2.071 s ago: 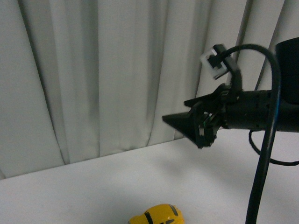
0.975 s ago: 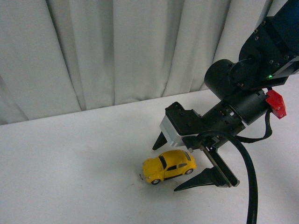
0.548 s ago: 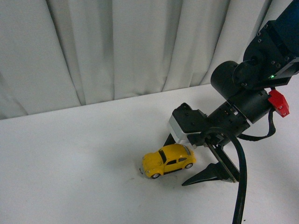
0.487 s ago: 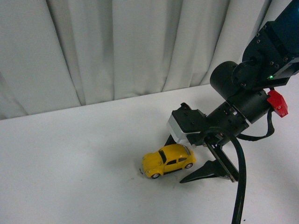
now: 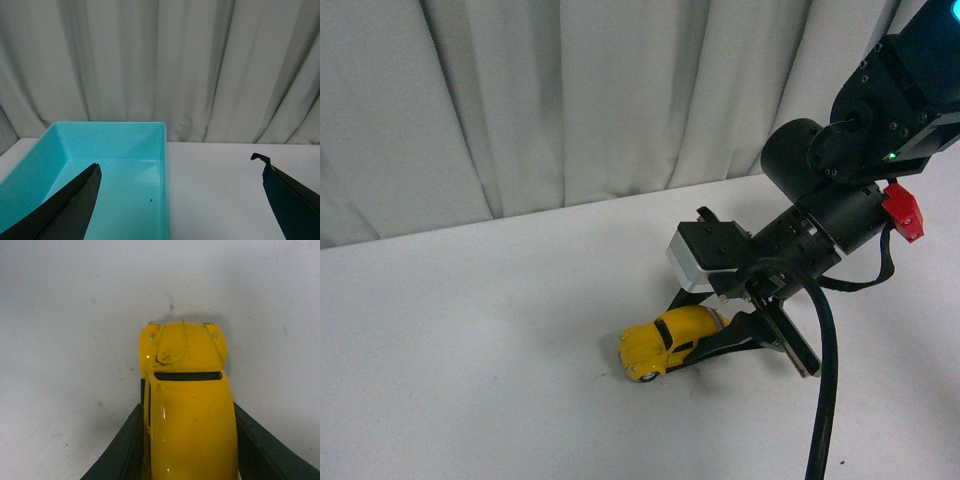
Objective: Wind up and store yellow beetle toy
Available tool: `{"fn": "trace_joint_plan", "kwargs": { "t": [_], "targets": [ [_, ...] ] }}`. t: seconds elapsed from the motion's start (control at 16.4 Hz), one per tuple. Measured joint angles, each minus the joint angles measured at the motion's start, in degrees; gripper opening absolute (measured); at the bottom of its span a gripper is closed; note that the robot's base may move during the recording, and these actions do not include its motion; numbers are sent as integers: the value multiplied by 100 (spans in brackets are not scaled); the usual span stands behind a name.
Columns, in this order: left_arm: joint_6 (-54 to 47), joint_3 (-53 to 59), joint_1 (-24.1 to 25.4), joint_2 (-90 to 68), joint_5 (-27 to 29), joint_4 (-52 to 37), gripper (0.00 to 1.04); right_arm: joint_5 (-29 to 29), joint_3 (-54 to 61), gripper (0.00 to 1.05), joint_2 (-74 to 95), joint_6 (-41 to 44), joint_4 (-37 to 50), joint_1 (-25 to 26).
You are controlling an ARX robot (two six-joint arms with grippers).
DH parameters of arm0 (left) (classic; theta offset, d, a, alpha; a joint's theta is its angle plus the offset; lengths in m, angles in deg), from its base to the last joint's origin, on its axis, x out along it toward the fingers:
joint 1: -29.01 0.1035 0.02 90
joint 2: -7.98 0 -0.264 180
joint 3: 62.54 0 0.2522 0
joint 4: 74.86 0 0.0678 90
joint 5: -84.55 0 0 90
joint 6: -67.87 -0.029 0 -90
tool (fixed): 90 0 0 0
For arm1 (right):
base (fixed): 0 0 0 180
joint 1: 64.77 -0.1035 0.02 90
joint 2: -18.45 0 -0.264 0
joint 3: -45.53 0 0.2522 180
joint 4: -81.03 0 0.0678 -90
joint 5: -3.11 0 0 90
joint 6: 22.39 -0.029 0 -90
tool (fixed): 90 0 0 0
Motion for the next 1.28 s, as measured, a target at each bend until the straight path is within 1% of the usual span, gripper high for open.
{"fn": "trace_joint_plan", "kwargs": {
  "t": [0.24, 0.61, 1.04, 1.28],
  "targets": [
    [2, 0, 0, 0, 2, 0, 98, 28, 0, 43, 35, -22, -33, 101],
    [0, 0, 0, 0, 0, 0, 98, 42, 70, 43, 35, 223, -247, 479],
    [2, 0, 0, 0, 0, 0, 98, 17, 363, 43, -20, 337, -584, 1285],
    [0, 0, 0, 0, 0, 0, 98, -160, 494, 43, -122, 398, -929, 1670]
  ]
}}
